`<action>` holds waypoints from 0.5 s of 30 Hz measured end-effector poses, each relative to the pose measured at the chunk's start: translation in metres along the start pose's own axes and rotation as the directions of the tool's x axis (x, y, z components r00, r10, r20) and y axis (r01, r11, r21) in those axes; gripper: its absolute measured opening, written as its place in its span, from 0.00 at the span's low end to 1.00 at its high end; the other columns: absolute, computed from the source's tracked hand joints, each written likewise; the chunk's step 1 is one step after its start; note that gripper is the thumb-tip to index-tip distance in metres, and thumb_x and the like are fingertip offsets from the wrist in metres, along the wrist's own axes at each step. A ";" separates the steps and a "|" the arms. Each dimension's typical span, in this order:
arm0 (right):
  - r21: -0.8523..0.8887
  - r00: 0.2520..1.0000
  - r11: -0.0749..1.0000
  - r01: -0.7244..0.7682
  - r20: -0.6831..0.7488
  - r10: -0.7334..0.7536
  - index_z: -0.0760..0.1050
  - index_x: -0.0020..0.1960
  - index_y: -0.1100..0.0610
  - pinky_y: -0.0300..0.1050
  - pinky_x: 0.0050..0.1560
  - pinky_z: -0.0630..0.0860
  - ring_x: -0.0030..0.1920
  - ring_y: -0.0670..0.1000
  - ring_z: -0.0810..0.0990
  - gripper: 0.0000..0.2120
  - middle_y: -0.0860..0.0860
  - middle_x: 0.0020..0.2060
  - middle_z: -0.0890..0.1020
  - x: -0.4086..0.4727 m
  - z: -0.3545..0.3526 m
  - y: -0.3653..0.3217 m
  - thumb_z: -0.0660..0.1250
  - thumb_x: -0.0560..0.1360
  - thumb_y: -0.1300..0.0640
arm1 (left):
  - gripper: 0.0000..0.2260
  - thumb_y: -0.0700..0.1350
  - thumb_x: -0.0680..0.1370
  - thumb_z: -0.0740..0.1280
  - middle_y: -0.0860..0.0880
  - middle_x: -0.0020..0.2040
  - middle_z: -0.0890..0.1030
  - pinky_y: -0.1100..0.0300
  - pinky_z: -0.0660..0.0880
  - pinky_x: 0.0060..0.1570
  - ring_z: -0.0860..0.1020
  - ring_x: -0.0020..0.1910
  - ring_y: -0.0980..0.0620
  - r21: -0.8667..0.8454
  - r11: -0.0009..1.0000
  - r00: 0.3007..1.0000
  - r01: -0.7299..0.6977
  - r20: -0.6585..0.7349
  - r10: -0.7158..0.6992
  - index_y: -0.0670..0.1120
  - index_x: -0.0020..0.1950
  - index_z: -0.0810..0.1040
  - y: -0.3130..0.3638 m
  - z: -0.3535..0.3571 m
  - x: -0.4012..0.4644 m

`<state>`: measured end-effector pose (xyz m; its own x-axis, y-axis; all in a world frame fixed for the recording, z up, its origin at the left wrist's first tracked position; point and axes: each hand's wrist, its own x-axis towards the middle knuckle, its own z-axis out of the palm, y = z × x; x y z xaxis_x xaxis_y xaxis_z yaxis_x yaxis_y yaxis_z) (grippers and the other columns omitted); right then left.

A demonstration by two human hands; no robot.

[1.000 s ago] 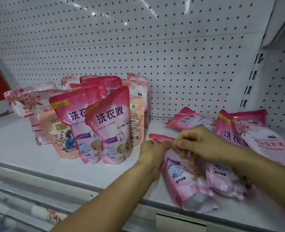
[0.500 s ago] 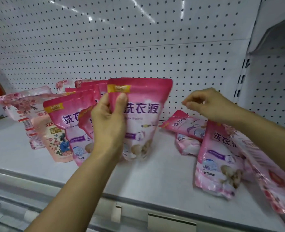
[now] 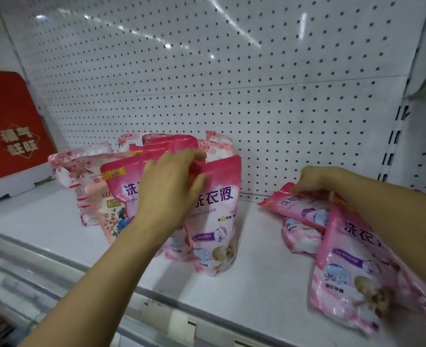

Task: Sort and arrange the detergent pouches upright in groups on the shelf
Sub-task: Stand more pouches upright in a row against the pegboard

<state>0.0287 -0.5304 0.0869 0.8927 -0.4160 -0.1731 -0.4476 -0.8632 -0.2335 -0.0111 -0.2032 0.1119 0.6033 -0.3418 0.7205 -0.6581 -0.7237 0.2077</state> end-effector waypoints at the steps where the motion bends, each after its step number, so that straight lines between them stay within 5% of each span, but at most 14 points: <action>1: 0.026 1.000 0.999 -0.024 -0.009 0.024 0.75 0.46 0.63 0.48 0.44 0.80 0.39 0.56 0.80 0.14 0.58 0.44 0.81 0.003 0.001 -0.003 0.72 0.72 0.52 | 0.14 0.52 0.78 0.67 0.54 0.50 0.83 0.49 0.71 0.61 0.79 0.51 0.49 0.086 0.996 0.999 -0.015 0.037 0.012 0.51 0.63 0.77 0.001 -0.001 0.002; 4: 0.037 0.998 0.998 -0.056 -0.012 0.056 0.71 0.47 0.62 0.49 0.49 0.77 0.43 0.56 0.79 0.15 0.57 0.43 0.78 0.009 0.002 -0.013 0.73 0.73 0.53 | 0.14 0.58 0.79 0.65 0.53 0.46 0.84 0.52 0.64 0.58 0.79 0.48 0.48 0.223 0.974 0.998 -0.041 0.046 0.032 0.52 0.58 0.80 0.002 -0.002 0.008; 10: -0.058 0.988 0.990 -0.131 0.073 0.135 0.72 0.38 0.59 0.41 0.34 0.69 0.28 0.50 0.70 0.14 0.53 0.30 0.73 0.011 0.002 -0.023 0.65 0.79 0.52 | 0.11 0.59 0.78 0.65 0.55 0.40 0.82 0.52 0.63 0.58 0.79 0.43 0.51 0.226 0.972 0.994 -0.066 0.099 0.045 0.54 0.49 0.81 0.007 0.000 0.025; 13: -0.140 0.993 0.983 -0.116 0.011 0.119 0.75 0.47 0.58 0.44 0.43 0.76 0.36 0.52 0.76 0.10 0.52 0.37 0.77 0.018 0.013 -0.018 0.68 0.76 0.51 | 0.10 0.58 0.79 0.65 0.57 0.40 0.81 0.53 0.63 0.59 0.78 0.42 0.53 0.215 0.975 0.994 -0.063 0.102 0.041 0.54 0.50 0.81 0.007 0.004 0.026; 15: -0.182 0.996 0.980 -0.085 -0.042 0.079 0.75 0.53 0.60 0.45 0.52 0.78 0.43 0.53 0.78 0.17 0.53 0.43 0.77 0.026 0.020 -0.015 0.73 0.72 0.49 | 0.11 0.59 0.79 0.64 0.59 0.39 0.78 0.52 0.63 0.61 0.75 0.41 0.54 0.210 0.977 0.993 -0.045 0.118 0.020 0.55 0.52 0.81 0.005 0.004 0.027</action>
<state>0.0575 -0.5224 0.0669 0.8561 -0.4943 -0.1510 -0.5049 -0.8623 -0.0398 0.0034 -0.2183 0.1299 0.6387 -0.4249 0.6415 -0.5756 -0.8171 0.0318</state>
